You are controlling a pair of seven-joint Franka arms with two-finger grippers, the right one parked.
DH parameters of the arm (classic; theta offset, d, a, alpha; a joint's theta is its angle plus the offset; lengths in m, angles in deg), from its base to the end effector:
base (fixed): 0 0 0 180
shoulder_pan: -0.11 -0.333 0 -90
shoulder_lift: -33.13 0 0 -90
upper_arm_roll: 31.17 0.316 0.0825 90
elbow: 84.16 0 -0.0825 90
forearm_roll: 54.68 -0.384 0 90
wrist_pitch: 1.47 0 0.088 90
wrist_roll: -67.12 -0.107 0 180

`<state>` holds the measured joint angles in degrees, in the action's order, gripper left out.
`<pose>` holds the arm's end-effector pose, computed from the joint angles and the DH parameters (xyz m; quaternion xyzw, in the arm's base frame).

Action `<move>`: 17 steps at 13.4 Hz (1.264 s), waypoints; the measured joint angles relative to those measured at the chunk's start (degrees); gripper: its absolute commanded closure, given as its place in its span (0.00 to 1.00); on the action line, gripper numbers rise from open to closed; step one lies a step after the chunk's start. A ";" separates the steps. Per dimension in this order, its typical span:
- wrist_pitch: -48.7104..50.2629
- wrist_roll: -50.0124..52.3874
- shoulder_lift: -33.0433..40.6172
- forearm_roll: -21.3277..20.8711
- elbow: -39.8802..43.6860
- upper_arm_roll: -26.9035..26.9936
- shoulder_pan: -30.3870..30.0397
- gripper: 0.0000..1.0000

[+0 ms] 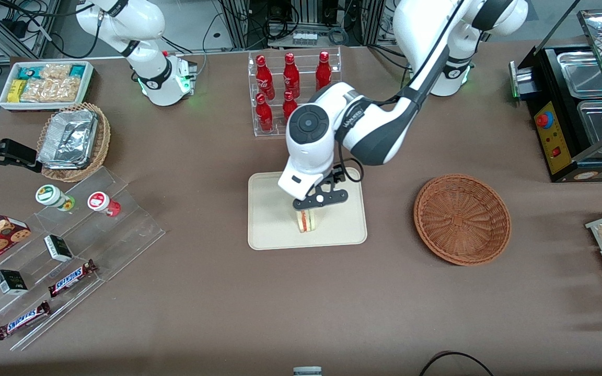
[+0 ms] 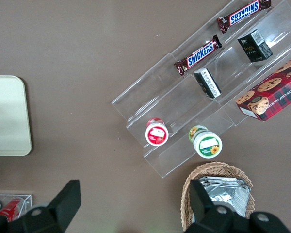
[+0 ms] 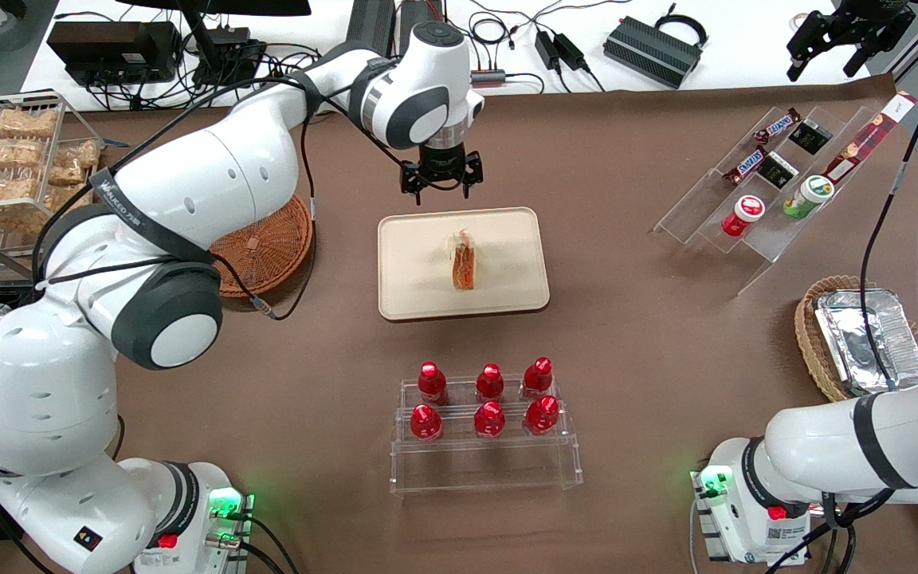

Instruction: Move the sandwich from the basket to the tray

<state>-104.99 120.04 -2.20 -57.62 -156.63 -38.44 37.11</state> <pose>0.5334 -0.4844 0.3934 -0.9962 -0.0788 0.0324 0.0181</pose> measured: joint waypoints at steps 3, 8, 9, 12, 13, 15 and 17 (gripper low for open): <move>2.77 -2.34 2.25 0.26 0.10 0.07 -2.64 0.00; 10.14 -15.73 9.25 3.33 -1.38 0.31 -11.44 0.00; 10.22 -18.17 10.35 3.46 -2.65 0.34 -13.28 0.00; 10.28 -24.63 13.95 3.63 -7.98 0.38 -18.12 0.00; 10.32 -27.19 15.38 3.64 -9.73 0.40 -19.79 0.00; 11.46 -33.05 18.58 3.68 -12.85 0.44 -23.49 0.00; 13.63 -38.50 21.94 3.70 -15.23 0.50 -27.19 0.00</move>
<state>-91.37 81.54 19.74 -53.93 -171.86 -37.94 9.92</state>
